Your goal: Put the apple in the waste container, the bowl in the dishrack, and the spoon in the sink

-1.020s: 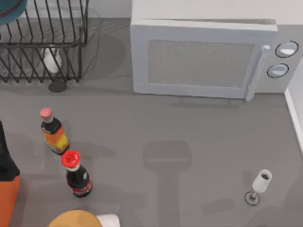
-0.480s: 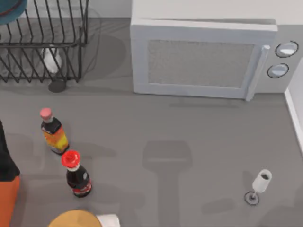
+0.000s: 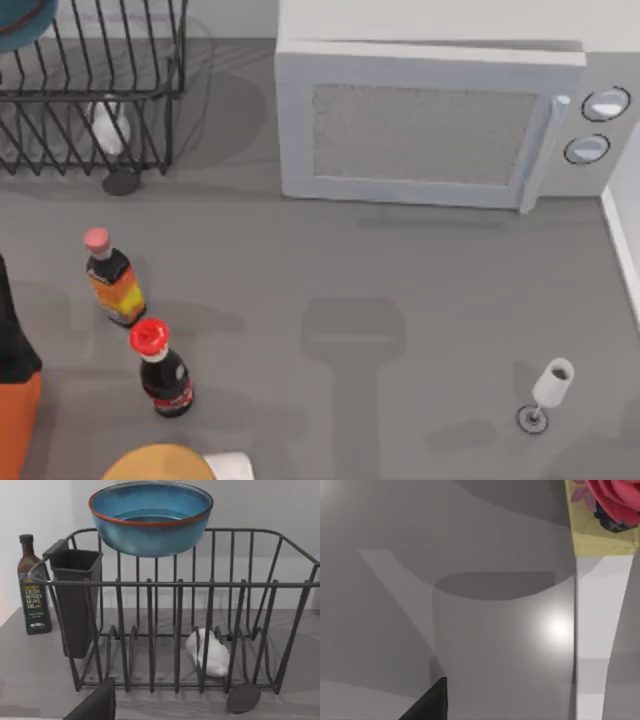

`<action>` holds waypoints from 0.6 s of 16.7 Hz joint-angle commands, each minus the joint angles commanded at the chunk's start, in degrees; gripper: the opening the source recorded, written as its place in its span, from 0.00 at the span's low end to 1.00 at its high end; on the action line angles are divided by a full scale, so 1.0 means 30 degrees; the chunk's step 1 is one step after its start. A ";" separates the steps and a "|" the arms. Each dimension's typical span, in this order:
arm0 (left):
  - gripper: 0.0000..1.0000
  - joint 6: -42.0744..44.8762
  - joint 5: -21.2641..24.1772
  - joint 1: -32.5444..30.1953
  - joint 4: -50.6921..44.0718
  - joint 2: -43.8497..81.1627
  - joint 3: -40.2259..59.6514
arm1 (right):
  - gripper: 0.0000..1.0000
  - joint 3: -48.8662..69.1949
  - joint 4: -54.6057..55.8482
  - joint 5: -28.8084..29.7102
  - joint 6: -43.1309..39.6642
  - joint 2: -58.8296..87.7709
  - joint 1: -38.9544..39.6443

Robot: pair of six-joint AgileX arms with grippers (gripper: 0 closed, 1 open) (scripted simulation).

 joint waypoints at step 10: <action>1.00 0.0000 0.0000 0.0000 0.0000 0.0000 0.0000 | 0.00 0.0000 0.0000 0.0000 0.0000 0.0000 0.0000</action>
